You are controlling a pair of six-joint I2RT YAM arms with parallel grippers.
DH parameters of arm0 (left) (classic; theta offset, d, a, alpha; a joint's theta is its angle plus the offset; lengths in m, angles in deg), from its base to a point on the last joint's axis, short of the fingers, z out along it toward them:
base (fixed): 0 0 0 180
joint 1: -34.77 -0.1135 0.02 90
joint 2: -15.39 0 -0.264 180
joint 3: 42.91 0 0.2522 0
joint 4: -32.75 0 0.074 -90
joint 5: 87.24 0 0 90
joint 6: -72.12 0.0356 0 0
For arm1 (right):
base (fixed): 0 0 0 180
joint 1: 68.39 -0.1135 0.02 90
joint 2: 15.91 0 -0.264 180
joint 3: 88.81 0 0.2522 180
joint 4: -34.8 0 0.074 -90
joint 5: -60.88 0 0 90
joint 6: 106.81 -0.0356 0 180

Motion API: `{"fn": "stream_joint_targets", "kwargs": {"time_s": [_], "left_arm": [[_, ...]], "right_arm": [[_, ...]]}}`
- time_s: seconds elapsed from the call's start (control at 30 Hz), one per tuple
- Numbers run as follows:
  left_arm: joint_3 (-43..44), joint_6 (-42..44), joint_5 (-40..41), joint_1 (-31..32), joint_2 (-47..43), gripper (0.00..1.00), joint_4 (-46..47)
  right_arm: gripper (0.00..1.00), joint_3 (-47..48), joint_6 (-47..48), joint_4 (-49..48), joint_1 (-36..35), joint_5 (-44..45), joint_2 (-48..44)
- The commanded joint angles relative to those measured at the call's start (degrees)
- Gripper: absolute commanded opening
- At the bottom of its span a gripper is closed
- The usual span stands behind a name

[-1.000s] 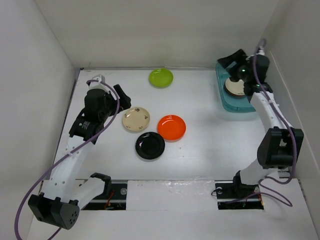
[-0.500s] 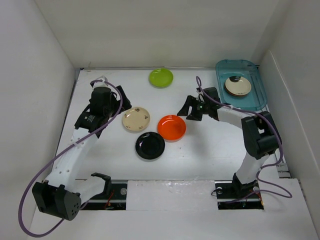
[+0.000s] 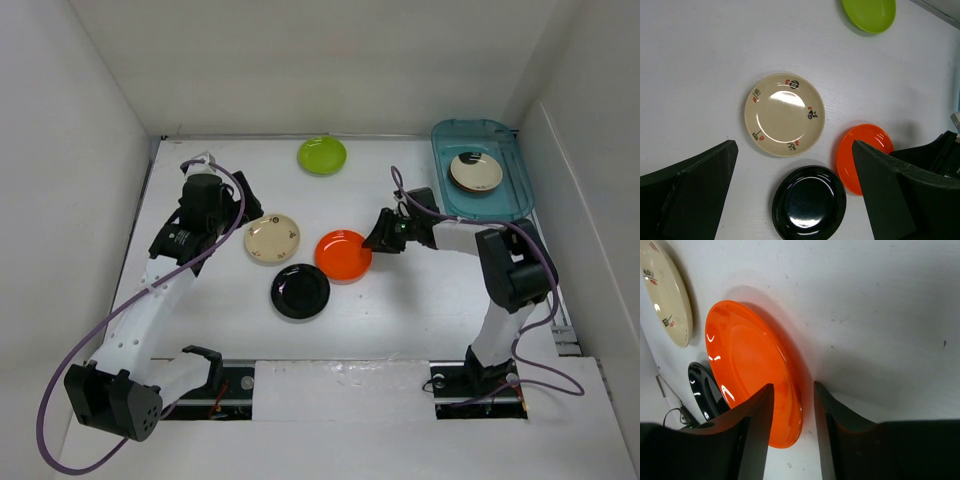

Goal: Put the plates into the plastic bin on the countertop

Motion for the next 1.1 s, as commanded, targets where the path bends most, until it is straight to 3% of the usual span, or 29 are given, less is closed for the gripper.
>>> {"fn": "stream_joint_targets", "kwargs": {"time_s": [0.0,0.07,0.2,0.27,0.5,0.67,1.07], "left_arm": [[2.22,0.08,-0.61,0.12,-1.58,1.0,0.59],[2.22,0.08,-0.61,0.12,-1.58,1.0,0.59],[1.69,0.08,-0.61,0.12,-1.58,1.0,0.59],[1.69,0.6,-0.61,0.12,-1.58,1.0,0.59],[1.69,0.61,-1.14,0.12,-1.05,1.0,1.12],[1.69,0.61,-1.14,0.12,-1.05,1.0,1.12],[1.69,1.13,-3.5,0.12,-1.58,1.0,2.17]], "right_arm": [[0.42,-0.27,0.82,-2.78,0.47,-0.38,1.33],[0.37,-0.27,0.82,-2.78,0.47,-1.61,1.95],[0.09,-0.27,0.82,-3.39,1.86,-3.28,3.18],[0.0,-0.27,-1.37,-4.1,2.65,-2.24,2.4],[0.0,0.26,-7.78,-2.25,5.91,10.5,-8.49],[0.0,3.32,-12.28,-1.73,13.28,14.03,-17.82],[0.0,15.89,-25.02,-1.9,34.47,24.05,-8.43]]}}
